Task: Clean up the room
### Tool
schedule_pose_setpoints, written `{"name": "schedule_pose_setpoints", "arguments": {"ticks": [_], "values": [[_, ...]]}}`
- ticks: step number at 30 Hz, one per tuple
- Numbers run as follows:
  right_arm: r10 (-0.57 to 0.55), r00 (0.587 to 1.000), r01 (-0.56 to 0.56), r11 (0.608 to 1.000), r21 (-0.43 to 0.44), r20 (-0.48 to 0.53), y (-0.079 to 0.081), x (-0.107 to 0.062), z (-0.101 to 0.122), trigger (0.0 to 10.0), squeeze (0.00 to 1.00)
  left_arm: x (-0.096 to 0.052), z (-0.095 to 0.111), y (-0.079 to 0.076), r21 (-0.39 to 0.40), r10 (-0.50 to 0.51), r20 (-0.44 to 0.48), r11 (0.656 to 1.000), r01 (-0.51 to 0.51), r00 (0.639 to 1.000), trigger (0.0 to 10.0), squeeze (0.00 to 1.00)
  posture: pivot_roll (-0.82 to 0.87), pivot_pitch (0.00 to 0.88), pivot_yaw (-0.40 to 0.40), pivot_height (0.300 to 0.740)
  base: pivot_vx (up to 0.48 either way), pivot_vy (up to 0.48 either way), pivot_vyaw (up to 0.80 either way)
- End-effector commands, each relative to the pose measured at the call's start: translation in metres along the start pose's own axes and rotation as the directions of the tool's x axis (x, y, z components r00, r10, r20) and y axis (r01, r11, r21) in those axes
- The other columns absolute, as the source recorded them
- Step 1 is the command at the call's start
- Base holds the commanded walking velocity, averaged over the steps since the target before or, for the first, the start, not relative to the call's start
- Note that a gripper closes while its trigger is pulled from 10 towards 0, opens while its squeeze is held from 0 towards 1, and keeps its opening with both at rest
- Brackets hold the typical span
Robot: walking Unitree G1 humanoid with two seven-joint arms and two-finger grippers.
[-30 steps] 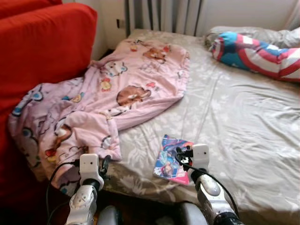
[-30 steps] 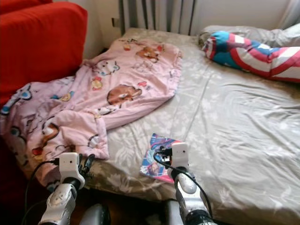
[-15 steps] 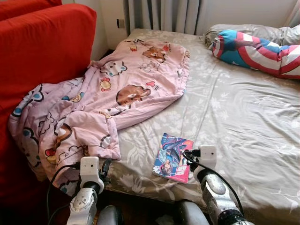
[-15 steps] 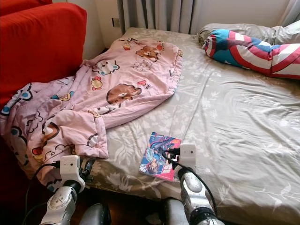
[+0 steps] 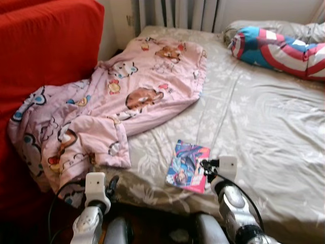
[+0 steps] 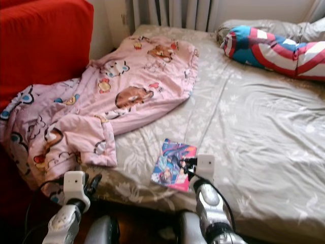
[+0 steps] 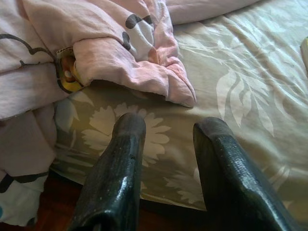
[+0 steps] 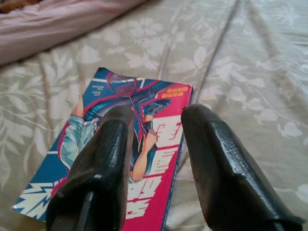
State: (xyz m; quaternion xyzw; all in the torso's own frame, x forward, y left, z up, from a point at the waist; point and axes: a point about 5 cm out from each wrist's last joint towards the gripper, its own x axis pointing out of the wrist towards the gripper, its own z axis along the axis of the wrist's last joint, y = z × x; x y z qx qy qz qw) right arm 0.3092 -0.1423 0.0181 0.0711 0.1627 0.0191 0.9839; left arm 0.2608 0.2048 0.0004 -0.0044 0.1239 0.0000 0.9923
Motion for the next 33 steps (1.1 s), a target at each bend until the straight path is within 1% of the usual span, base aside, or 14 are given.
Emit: {"name": "schedule_pose_setpoints", "arguments": {"ticks": [1,4,7,12,14,19,25,26,30,33], "values": [[-0.008,1.0,0.009,1.0,0.017,-0.025,0.0,0.001,-0.002,10.0,0.0,-0.001,-0.001,0.005,0.004,0.007,-0.009,1.0,-0.007,1.0,10.0,0.0,-0.03,0.117,-0.001,0.587,0.0,0.0,0.0],[-0.011,0.999,0.013,1.0,0.029,-0.047,0.001,0.003,-0.001,10.0,0.0,0.002,0.006,0.006,0.012,0.0,0.016,1.0,0.0,1.0,10.0,0.0,-0.02,0.12,0.005,0.587,0.0,0.0,0.0],[-0.018,0.997,0.026,0.995,0.097,-0.079,0.002,0.006,0.0,10.0,0.0,0.009,0.025,0.001,0.025,-0.032,0.087,0.999,0.03,0.996,10.0,0.0,0.0,0.134,0.018,0.587,0.0,0.0,0.0],[-0.013,0.994,0.025,0.994,0.108,-0.108,0.006,0.007,-0.002,10.0,0.0,0.01,0.045,-0.006,0.038,-0.059,0.153,0.998,0.054,0.986,10.0,0.0,0.01,0.159,0.026,0.587,0.0,0.0,0.0],[-0.016,0.993,0.029,0.993,0.111,-0.116,0.007,0.007,-0.003,10.0,0.0,0.007,0.052,-0.006,0.042,-0.063,0.175,0.998,0.057,0.982,10.0,0.0,0.02,0.18,0.033,0.587,0.0,0.0,0.0],[-0.039,0.991,0.056,0.99,0.128,-0.129,0.005,0.006,-0.006,10.0,0.0,0.001,0.058,-0.008,0.046,-0.069,0.187,0.997,0.061,0.98,10.0,0.0,0.04,0.221,0.045,0.587,0.0,0.0,0.0],[-0.09,0.986,0.113,0.981,0.161,-0.143,-0.005,0.004,-0.009,10.0,0.0,-0.01,0.065,-0.016,0.058,-0.095,0.174,0.995,0.086,0.98,10.0,0.0,0.07,0.277,0.053,0.587,0.0,0.0,0.0],[-0.095,0.985,0.119,0.978,0.169,-0.145,-0.007,0.003,-0.009,10.0,1.0,-0.011,0.067,-0.016,0.058,-0.094,0.173,0.995,0.085,0.981,10.0,0.0,0.07,0.283,0.054,0.587,0.0,0.0,0.0],[-0.118,0.981,0.146,0.971,0.188,-0.155,-0.013,0.001,-0.012,10.0,1.0,-0.019,0.074,-0.016,0.056,-0.09,0.172,0.995,0.082,0.981,10.0,0.0,0.08,0.31,0.058,0.587,0.0,0.0,0.0],[-0.131,0.979,0.161,0.967,0.196,-0.156,-0.016,0.001,-0.013,10.0,1.0,-0.022,0.076,-0.015,0.056,-0.087,0.167,0.995,0.078,0.982,10.0,0.0,0.09,0.325,0.062,0.587,0.0,0.0,0.0]]}}
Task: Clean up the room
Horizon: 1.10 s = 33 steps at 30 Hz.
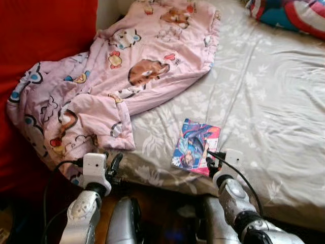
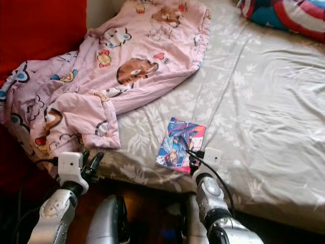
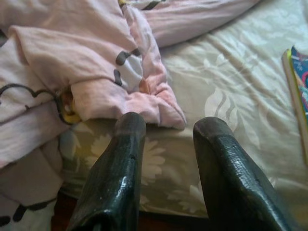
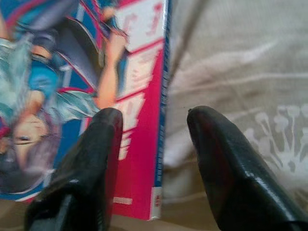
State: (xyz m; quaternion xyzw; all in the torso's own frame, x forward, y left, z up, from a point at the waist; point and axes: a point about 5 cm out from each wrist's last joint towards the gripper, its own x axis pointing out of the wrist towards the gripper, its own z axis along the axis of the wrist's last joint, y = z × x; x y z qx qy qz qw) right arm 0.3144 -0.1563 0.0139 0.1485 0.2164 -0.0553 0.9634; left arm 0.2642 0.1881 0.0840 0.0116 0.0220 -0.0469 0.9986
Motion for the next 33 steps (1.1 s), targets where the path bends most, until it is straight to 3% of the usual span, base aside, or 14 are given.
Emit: {"name": "schedule_pose_setpoints", "arguments": {"ticks": [1,3,4,5,14,20,28,33], "values": [[-0.024,0.999,0.025,0.999,0.029,-0.044,-0.004,-0.003,-0.012,10.0,1.0,-0.006,-0.004,0.002,0.006,0.007,-0.036,1.0,-0.007,0.999,10.0,0.0,0.09,0.325,0.062,0.587,0.0,0.0,0.0],[-0.023,0.999,0.025,0.999,0.04,-0.044,-0.004,-0.003,-0.012,10.0,0.99,-0.008,-0.003,0.003,0.007,0.009,-0.042,1.0,-0.009,0.999,10.0,0.0,0.09,0.329,0.063,0.587,0.0,0.0,0.0],[-0.019,0.999,0.021,0.999,0.047,-0.045,-0.003,-0.003,-0.013,10.0,0.78,-0.01,-0.002,0.003,0.008,0.009,-0.044,1.0,-0.009,0.999,10.0,0.0,0.1,0.333,0.065,0.587,0.0,0.0,0.0],[-0.005,0.999,0.008,0.998,0.056,-0.043,-0.002,-0.003,-0.013,10.0,0.0,-0.012,-0.001,0.004,0.009,0.01,-0.054,1.0,-0.01,0.999,10.0,0.0,0.1,0.333,0.065,0.587,0.0,0.0,0.0],[0.043,0.999,-0.045,0.996,0.072,0.033,0.006,-0.002,-0.004,10.0,0.0,-0.014,0.001,0.005,0.012,0.015,-0.075,1.0,-0.015,0.997,10.0,0.0,0.1,0.336,0.065,0.587,0.0,0.0,0.0],[-0.015,0.997,0.013,0.999,0.037,0.076,-0.004,-0.004,-0.002,10.0,0.0,-0.01,0.002,0.005,0.012,0.018,-0.085,1.0,-0.017,0.996,10.0,0.0,0.1,0.319,0.061,0.587,0.0,0.0,0.0],[-0.03,0.971,0.029,1.0,0.005,0.237,-0.004,-0.007,0.014,10.0,0.0,-0.005,0.002,0.008,0.009,0.025,-0.083,1.0,-0.025,0.996,10.0,0.0,0.09,0.304,0.059,0.587,0.0,0.0,0.0],[0.015,0.97,-0.018,1.0,0.011,0.244,0.007,-0.009,0.011,10.0,0.0,-0.003,-0.001,0.007,0.005,0.021,-0.088,1.0,-0.021,0.996,10.0,0.0,0.09,0.302,0.057,0.587,0.0,0.0,0.0]]}}
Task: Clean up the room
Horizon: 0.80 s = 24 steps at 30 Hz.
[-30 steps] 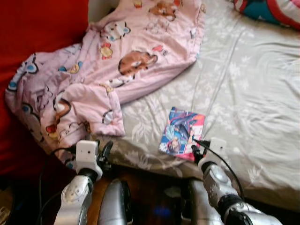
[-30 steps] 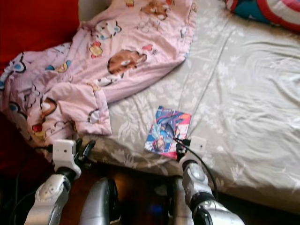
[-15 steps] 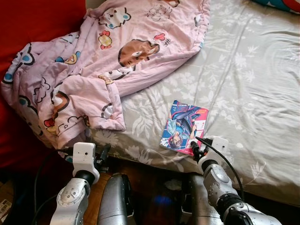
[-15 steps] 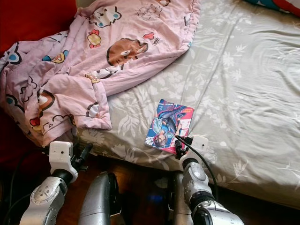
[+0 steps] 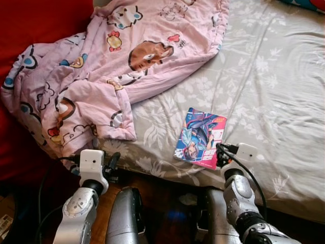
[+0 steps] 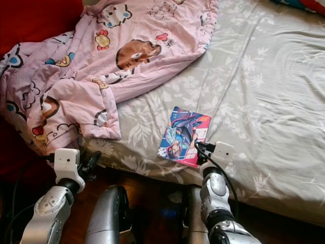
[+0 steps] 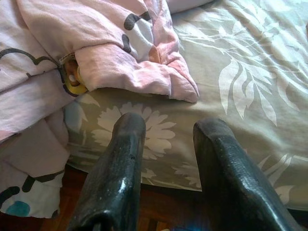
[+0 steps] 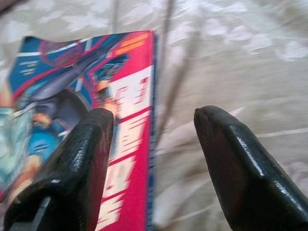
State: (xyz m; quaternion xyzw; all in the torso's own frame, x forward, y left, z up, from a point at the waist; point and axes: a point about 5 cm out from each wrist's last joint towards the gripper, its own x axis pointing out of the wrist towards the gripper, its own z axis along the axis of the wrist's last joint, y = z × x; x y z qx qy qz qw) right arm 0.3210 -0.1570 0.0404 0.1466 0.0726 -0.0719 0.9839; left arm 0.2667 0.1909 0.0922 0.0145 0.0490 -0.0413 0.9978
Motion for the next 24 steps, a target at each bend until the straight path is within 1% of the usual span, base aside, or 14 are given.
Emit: {"name": "schedule_pose_setpoints", "arguments": {"ticks": [1,2,3,4,5,8,11,20,24], "values": [[0.024,0.997,-0.022,0.999,0.025,-0.073,0.003,-0.008,-0.017,10.0,0.0,-0.004,-0.01,0.004,0.003,0.01,-0.035,1.0,-0.01,0.999,10.0,0.0,0.09,0.302,0.058,0.587,0.0,0.0,0.0],[0.027,0.997,-0.025,0.999,0.032,-0.079,0.003,-0.008,-0.018,10.0,0.0,-0.004,-0.01,0.004,0.003,0.01,-0.035,1.0,-0.01,0.999,10.0,0.0,0.09,0.302,0.058,0.587,0.0,0.0,0.0],[0.028,0.995,-0.02,0.996,0.087,-0.098,0.005,-0.008,-0.02,10.0,0.0,-0.004,-0.01,0.005,0.004,0.012,-0.037,1.0,-0.011,0.999,10.0,0.0,0.09,0.304,0.059,0.587,0.0,0.0,0.0],[0.063,0.992,-0.05,0.992,0.115,-0.113,0.01,-0.008,-0.022,10.0,0.0,-0.004,-0.011,0.006,0.005,0.013,-0.038,1.0,-0.013,0.999,10.0,0.0,0.09,0.304,0.059,0.587,0.0,0.0,0.0],[0.095,0.988,-0.081,0.99,0.114,-0.121,0.014,-0.007,-0.022,10.0,0.0,-0.004,-0.011,0.007,0.007,0.014,-0.041,1.0,-0.014,0.999,10.0,0.0,0.09,0.304,0.058,0.587,0.0,0.0,0.0],[0.115,0.984,-0.099,0.988,0.117,-0.136,0.018,-0.008,-0.024,10.0,0.0,-0.005,-0.012,0.008,0.009,0.016,-0.042,1.0,-0.016,0.999,10.0,0.0,0.09,0.305,0.056,0.587,0.0,0.0,0.0],[0.107,0.985,-0.092,0.99,0.107,-0.139,0.019,-0.007,-0.024,10.0,0.0,-0.006,-0.014,0.008,0.01,0.02,-0.046,1.0,-0.019,0.999,10.0,0.0,0.1,0.306,0.055,0.587,0.0,0.0,0.0],[0.105,0.985,-0.09,0.99,0.112,-0.139,0.019,-0.005,-0.022,10.0,0.0,-0.007,-0.016,0.009,0.013,0.019,-0.051,1.0,-0.019,0.999,10.0,0.0,0.1,0.301,0.057,0.587,0.0,0.0,0.0],[0.113,0.984,-0.101,0.991,0.09,-0.138,0.019,-0.005,-0.022,10.0,0.0,-0.007,-0.016,0.01,0.016,0.019,-0.049,1.0,-0.019,0.999,10.0,0.0,0.1,0.298,0.058,0.587,0.0,0.0,0.0]]}}
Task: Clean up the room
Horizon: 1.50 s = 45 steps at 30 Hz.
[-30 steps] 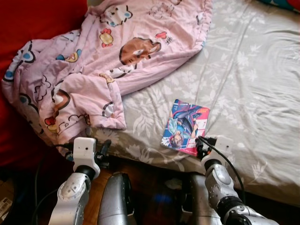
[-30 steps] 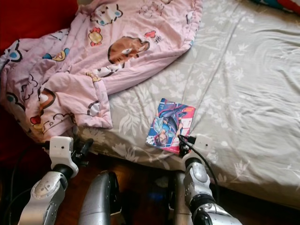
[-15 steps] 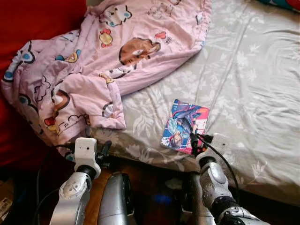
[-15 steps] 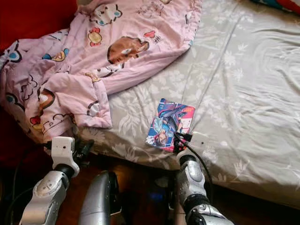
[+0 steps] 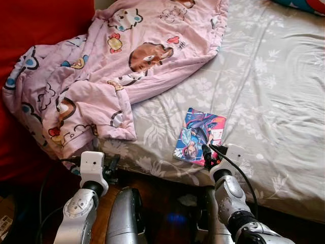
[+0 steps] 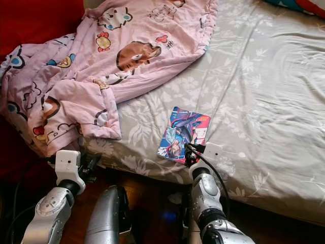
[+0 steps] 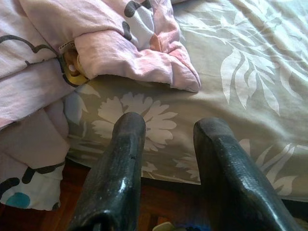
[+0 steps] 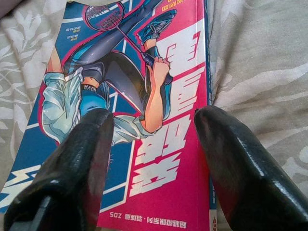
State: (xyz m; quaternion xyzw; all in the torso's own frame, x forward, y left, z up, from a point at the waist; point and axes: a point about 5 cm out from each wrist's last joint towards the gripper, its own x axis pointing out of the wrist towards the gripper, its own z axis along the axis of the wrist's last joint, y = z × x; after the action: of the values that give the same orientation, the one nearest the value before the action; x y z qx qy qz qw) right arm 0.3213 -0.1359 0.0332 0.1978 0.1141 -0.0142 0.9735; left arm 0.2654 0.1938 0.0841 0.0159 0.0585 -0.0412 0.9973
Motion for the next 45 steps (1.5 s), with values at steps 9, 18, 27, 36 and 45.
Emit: {"name": "schedule_pose_setpoints", "arguments": {"ticks": [9,18,27,36,45], "values": [[-0.019,0.995,0.021,1.0,0.017,-0.095,-0.005,-0.008,-0.02,10.0,0.0,-0.006,-0.009,0.006,0.015,0.016,-0.029,1.0,-0.016,0.999,10.0,0.0,0.1,0.297,0.059,0.587,0.0,0.0,0.0],[-0.04,0.994,0.041,0.999,0.008,-0.097,-0.009,-0.007,-0.018,10.0,0.0,-0.008,-0.011,0.008,0.019,0.02,-0.032,1.0,-0.019,0.999,10.0,0.0,0.11,0.303,0.06,0.587,0.0,0.0,0.0],[-0.044,0.996,0.045,0.999,0.014,-0.082,-0.009,-0.006,-0.016,10.0,0.0,-0.009,-0.011,0.008,0.022,0.02,-0.037,1.0,-0.02,0.999,10.0,0.0,0.11,0.308,0.062,0.587,0.0,0.0,0.0],[-0.036,0.999,0.037,0.999,0.018,-0.038,-0.008,-0.005,-0.009,10.0,0.0,-0.008,-0.01,0.007,0.026,0.016,-0.033,1.0,-0.015,0.999,10.0,0.0,0.11,0.311,0.063,0.587,0.0,0.0,0.0],[-0.043,0.999,0.043,0.999,0.018,-0.034,-0.009,-0.005,-0.009,10.0,0.0,-0.008,-0.01,0.008,0.024,0.018,-0.032,1.0,-0.017,0.999,10.0,0.0,0.11,0.312,0.061,0.587,0.0,0.0,0.0]]}}
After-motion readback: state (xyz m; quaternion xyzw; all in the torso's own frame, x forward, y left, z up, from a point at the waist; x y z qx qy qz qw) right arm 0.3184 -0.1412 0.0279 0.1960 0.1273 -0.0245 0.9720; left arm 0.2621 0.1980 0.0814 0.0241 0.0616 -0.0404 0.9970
